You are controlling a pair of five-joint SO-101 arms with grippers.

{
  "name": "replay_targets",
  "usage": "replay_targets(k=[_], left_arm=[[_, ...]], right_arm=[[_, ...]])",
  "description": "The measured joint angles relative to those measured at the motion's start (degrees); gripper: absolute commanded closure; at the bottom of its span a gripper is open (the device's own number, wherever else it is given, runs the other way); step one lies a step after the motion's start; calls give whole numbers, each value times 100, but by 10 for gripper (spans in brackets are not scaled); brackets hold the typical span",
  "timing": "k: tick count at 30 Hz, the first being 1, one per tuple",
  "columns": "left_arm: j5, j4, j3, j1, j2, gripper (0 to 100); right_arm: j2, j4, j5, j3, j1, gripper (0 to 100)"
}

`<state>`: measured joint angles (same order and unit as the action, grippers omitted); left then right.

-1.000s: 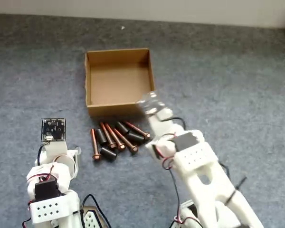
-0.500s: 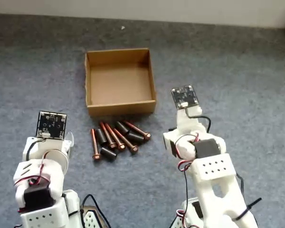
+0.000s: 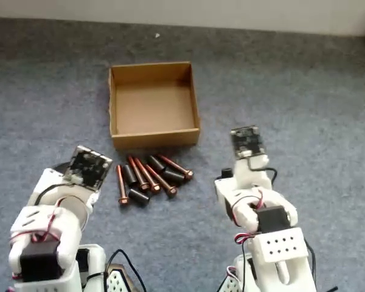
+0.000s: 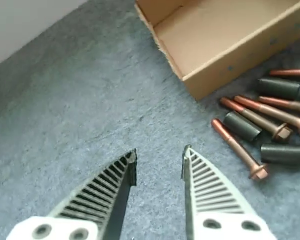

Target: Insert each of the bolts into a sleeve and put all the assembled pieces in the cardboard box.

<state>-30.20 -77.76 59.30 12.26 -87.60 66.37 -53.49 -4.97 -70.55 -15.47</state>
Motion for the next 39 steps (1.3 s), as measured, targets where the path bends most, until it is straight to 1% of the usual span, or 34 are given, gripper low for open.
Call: replay_targets(k=[4, 8, 12, 15, 17, 18, 20, 23, 31, 35, 39], left_arm=[[-466, -9, -545, -264, 1134, 838], [-1292, -9, -1037, -536, 2462, 838], [-2479, -9, -1327, -651, 3534, 838], [-3552, -9, -1389, -677, 4149, 837], [-4229, -9, -1389, -668, 4431, 806], [-4396, -9, -1389, -668, 4536, 780], [-4501, -9, -1389, -668, 4712, 750], [-4510, 53, -1389, -668, 4932, 754], [-4510, 1029, -1389, -1090, 6145, 755], [-4519, 1292, -1389, -1319, 6664, 755], [-4589, 1345, -1389, -1389, 6884, 755]], right_arm=[[202, 422, 237, -255, 571, 993], [264, 607, 343, -281, 730, 993], [264, 642, 396, -281, 747, 993], [264, 668, 396, -281, 747, 993], [264, 668, 396, -281, 747, 993], [264, 668, 396, -281, 747, 993], [264, 668, 396, -281, 747, 993], [264, 747, 396, -448, 747, 993], [264, 1037, 396, -563, 747, 993], [264, 1046, 396, -563, 747, 993], [264, 1046, 334, -563, 747, 993]])
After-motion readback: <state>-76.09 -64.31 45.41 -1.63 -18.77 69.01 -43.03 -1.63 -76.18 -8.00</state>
